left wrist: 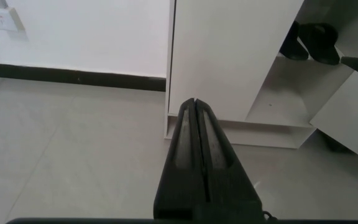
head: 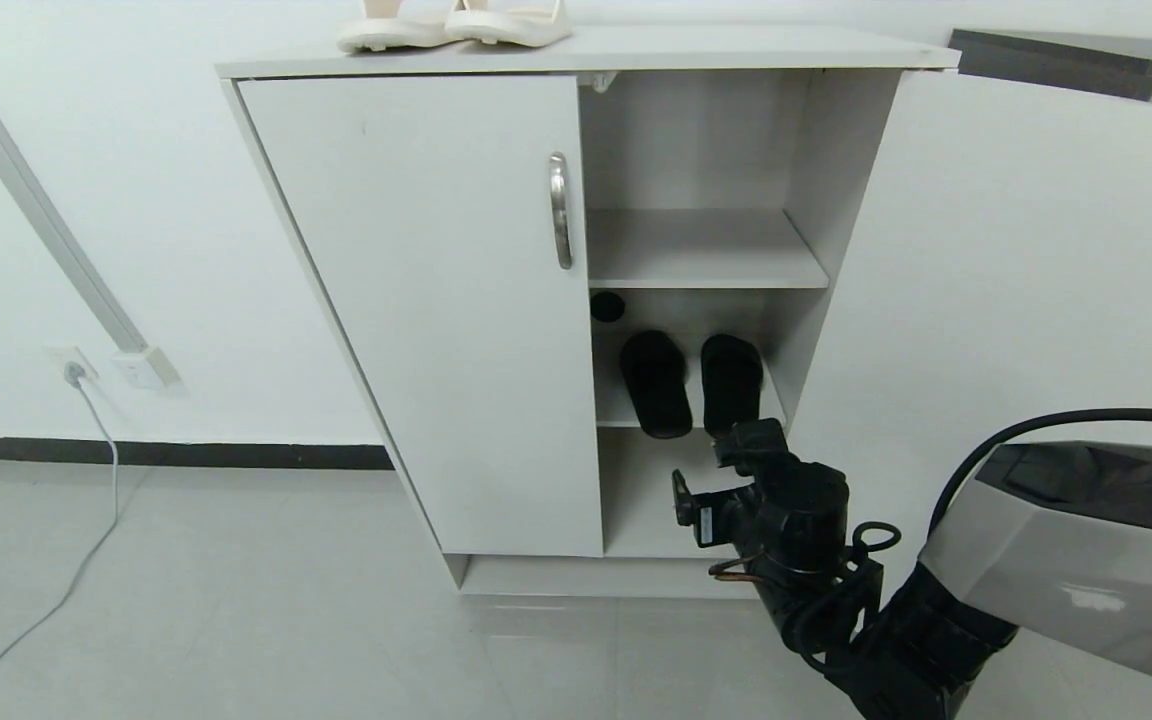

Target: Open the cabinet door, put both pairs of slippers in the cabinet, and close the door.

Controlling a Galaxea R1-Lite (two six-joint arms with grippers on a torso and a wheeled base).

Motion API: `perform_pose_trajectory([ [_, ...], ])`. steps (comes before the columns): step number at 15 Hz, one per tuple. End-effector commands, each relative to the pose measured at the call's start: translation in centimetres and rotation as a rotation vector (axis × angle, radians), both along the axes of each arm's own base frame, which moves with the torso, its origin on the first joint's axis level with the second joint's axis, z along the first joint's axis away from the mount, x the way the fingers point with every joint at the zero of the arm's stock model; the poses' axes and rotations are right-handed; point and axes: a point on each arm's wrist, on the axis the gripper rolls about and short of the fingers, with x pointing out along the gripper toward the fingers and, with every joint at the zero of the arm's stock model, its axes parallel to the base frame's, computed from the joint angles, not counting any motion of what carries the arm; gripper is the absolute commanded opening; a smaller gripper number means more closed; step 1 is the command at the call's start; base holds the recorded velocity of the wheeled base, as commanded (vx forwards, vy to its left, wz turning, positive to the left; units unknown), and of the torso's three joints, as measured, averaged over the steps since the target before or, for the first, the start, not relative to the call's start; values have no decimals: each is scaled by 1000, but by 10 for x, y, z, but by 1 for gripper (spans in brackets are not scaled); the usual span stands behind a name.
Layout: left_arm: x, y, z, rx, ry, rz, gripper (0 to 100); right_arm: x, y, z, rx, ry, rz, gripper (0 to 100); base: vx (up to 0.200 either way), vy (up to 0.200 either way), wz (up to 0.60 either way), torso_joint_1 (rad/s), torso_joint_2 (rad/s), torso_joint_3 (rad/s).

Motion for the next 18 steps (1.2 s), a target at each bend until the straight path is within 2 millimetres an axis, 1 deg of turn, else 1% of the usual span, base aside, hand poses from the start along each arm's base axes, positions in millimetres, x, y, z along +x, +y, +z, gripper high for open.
perform_pose_trajectory([
  [1, 0, 0, 0, 0, 1, 1, 0, 0, 0, -2, -5, 4, -1, 100, 0, 0, 0, -2, -2, 203],
  [6, 0, 0, 0, 3, 1, 2, 0, 0, -1, -1, -2, 2, -2, 100, 0, 0, 0, 2, 1, 171],
  [13, 0, 0, 0, 0, 0, 4, 0, -3, 0, -3, -11, 6, 6, 100, 0, 0, 0, 0, 0, 7],
  [16, 0, 0, 0, 0, 0, 3, 0, -6, -2, -4, -9, -36, 20, 100, 0, 0, 0, 0, 0, 0],
  [18, 0, 0, 0, 0, 0, 4, 0, -7, -3, -8, -14, -39, 47, 100, 0, 0, 0, 0, 0, 0],
])
